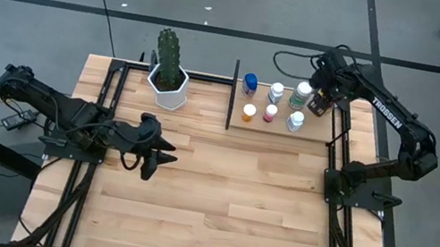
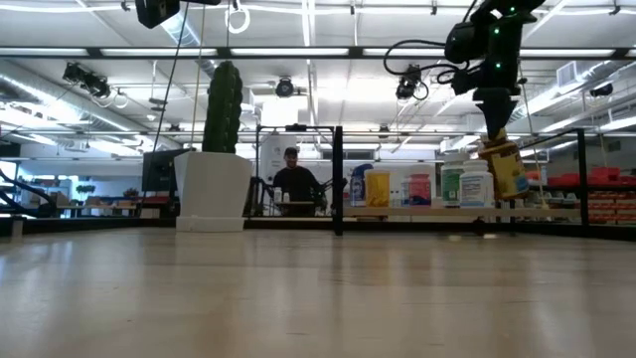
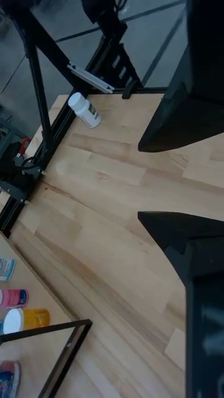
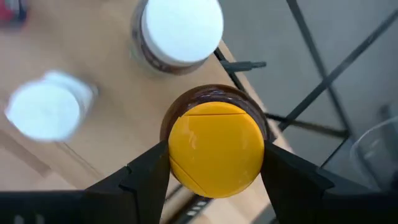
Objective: Pick and place medicine bottles onto shelf by color
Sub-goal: Put the yellow pill bottle on the shelf
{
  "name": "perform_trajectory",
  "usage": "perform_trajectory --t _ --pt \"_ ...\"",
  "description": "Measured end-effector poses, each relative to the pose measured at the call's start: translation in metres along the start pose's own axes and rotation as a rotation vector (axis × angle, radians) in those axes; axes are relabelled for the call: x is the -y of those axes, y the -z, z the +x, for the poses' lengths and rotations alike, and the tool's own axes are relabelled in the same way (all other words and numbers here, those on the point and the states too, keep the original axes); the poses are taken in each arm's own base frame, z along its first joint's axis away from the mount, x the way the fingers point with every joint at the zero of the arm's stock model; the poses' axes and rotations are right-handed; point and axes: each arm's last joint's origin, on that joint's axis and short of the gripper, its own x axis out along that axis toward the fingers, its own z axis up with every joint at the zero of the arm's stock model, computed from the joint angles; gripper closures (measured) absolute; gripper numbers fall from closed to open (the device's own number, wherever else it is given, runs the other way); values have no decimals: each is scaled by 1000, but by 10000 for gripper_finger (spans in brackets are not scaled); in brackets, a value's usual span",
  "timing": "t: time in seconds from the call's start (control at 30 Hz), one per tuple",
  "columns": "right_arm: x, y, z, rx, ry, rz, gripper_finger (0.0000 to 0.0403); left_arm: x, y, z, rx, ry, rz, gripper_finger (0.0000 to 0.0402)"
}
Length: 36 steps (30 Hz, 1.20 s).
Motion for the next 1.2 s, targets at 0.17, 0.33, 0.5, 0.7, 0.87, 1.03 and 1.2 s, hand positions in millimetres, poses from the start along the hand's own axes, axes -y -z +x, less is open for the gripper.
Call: perform_trajectory --t 0.17,0.33,0.5,0.7,0.87,1.03,1.2 --pt "1 0 0 -5 14 -223 166 0 0 0 0 0 -7 230" --pt "6 -1 1 14 29 -331 166 0 0 0 0 0 -12 228" --pt "13 5 12 6 -11 -314 166 0 0 0 0 0 -51 230" --pt "9 8 21 7 -51 -376 166 0 0 0 0 1 -67 230" --pt "9 8 23 9 -42 -350 166 0 0 0 0 0 -67 230" --pt "10 5 23 26 -29 -312 166 0 0 0 1 1 -67 228" --pt "10 5 24 25 -29 -316 166 0 0 0 1 1 -67 230"
